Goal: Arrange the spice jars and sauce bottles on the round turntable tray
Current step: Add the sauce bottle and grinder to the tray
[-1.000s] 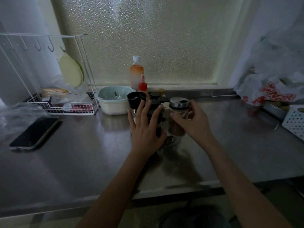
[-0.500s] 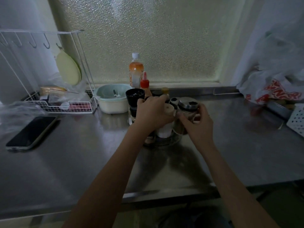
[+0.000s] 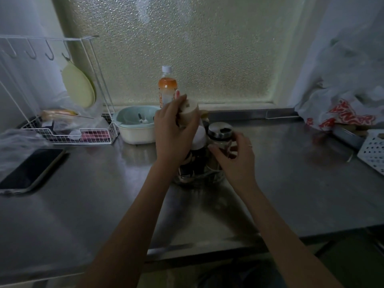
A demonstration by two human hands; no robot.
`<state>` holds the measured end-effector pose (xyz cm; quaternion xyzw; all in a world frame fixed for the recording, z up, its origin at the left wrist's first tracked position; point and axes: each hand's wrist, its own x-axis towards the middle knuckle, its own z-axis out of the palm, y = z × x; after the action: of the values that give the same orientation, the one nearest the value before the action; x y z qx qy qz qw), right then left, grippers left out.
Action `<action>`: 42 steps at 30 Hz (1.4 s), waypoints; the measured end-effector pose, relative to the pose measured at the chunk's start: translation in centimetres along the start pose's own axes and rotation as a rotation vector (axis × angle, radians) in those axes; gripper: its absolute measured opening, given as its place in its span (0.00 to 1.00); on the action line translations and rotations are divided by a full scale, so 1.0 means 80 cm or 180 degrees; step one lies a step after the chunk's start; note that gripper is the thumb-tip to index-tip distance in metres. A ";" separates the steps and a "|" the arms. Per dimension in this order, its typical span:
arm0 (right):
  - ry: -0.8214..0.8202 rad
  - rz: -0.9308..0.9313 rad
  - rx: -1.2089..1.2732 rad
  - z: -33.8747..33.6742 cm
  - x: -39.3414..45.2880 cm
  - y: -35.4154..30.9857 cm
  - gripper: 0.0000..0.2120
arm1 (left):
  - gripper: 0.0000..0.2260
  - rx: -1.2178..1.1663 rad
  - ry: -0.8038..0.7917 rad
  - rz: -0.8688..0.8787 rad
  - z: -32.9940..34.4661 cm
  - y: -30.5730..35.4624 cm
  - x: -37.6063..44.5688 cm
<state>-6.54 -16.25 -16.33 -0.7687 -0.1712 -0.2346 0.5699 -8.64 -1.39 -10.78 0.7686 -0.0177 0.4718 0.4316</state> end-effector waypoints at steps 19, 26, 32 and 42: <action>0.0106 0.0195 -0.0302 0.012 0.000 0.004 0.31 | 0.20 -0.0168 0.0383 0.0173 -0.003 0.019 0.002; -0.0610 -0.0482 -0.0118 0.023 0.040 -0.058 0.31 | 0.17 -0.0290 0.0173 0.0313 0.006 0.032 0.016; -0.0693 -0.0422 0.0061 0.019 0.077 -0.078 0.21 | 0.20 -0.0517 0.0054 0.0262 0.012 0.037 0.030; -0.0095 0.0089 -0.0157 -0.008 0.160 -0.034 0.25 | 0.12 -0.0317 0.0430 -0.0128 -0.006 -0.042 -0.003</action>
<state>2.55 -16.12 -6.92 -0.7882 -0.1631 -0.2192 0.5514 -7.61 0.94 -13.02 0.7129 0.0035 0.5124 0.4789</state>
